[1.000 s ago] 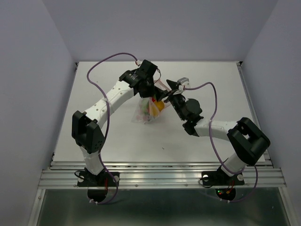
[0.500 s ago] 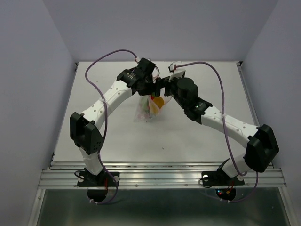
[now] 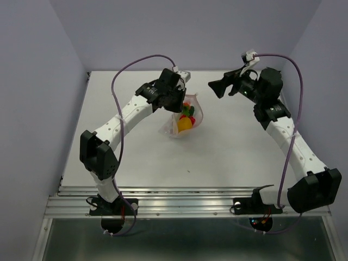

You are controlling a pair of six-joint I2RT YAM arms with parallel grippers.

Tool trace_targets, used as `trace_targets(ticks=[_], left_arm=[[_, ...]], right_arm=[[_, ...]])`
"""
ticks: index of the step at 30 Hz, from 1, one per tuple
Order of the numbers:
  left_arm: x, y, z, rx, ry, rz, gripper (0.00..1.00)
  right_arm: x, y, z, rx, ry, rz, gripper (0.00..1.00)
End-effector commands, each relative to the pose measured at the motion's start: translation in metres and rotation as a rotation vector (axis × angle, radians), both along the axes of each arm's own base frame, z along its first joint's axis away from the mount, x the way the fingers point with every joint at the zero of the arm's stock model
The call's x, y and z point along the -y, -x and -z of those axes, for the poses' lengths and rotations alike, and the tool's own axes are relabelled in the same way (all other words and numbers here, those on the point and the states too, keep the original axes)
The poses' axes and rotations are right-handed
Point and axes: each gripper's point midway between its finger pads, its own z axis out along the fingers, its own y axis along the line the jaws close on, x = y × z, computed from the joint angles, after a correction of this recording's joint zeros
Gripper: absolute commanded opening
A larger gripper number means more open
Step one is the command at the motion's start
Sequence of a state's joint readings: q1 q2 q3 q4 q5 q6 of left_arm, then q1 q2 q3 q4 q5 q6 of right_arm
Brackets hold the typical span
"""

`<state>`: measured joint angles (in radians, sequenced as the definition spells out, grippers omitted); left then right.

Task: Place the food in the zip-top bag and seal the zipper
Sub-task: Place the fake vegetable in the zipper food storage bag, then zip the zipper food storage bag at the center of the board.

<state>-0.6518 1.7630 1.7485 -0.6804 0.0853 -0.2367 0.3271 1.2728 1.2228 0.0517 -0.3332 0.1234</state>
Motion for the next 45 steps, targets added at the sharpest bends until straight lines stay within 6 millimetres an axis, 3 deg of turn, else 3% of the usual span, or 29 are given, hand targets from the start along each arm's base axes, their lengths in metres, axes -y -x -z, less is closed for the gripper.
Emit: trace_targets(ticks=[1,3,4,5,6,10,14,16,23,29,36,42,45], left_arm=[[0.02,0.02,-0.055,0.188,0.127,0.274,0.0],[0.021,0.026,-0.054,0.221,0.14,0.327,0.0],[0.021,0.031,-0.066,0.276,0.157,0.378,0.0],[0.02,0.034,-0.066,0.288,0.157,0.396,0.0],[0.02,0.041,-0.062,0.282,0.163,0.422,0.0],[0.015,0.057,-0.077,0.355,0.187,0.494,0.0],[0.011,0.068,-0.078,0.408,0.188,0.551,0.0],[0.011,0.072,-0.084,0.435,0.203,0.575,0.0],[0.014,0.07,-0.076,0.403,0.208,0.564,0.0],[0.019,0.071,-0.079,0.4,0.232,0.577,0.0],[0.019,0.076,-0.079,0.395,0.247,0.593,0.0],[0.02,0.076,-0.077,0.393,0.25,0.6,0.0],[0.021,0.079,-0.081,0.405,0.263,0.612,0.0]], right_arm=[[-0.004,0.026,0.012,0.006,0.047,-0.409,1.0],[-0.006,0.037,0.021,0.047,0.084,-0.549,1.0],[-0.008,0.048,0.027,0.093,0.109,-0.65,1.0],[-0.01,0.053,0.029,0.122,0.123,-0.691,1.0],[-0.01,0.056,0.036,0.135,0.135,-0.715,1.0],[-0.008,0.058,0.046,0.241,0.212,-0.73,1.0],[-0.007,0.079,0.07,0.229,0.25,-0.811,1.0],[-0.008,0.084,0.07,0.284,0.271,-0.843,1.0],[-0.01,0.1,0.063,0.316,0.229,-0.914,0.98],[-0.04,0.119,0.061,0.322,0.247,-0.977,0.98],[-0.058,0.093,0.052,0.265,0.229,-0.873,0.92],[-0.066,0.101,0.053,0.263,0.201,-0.915,0.81],[-0.069,0.102,0.055,0.259,0.201,-0.92,0.69]])
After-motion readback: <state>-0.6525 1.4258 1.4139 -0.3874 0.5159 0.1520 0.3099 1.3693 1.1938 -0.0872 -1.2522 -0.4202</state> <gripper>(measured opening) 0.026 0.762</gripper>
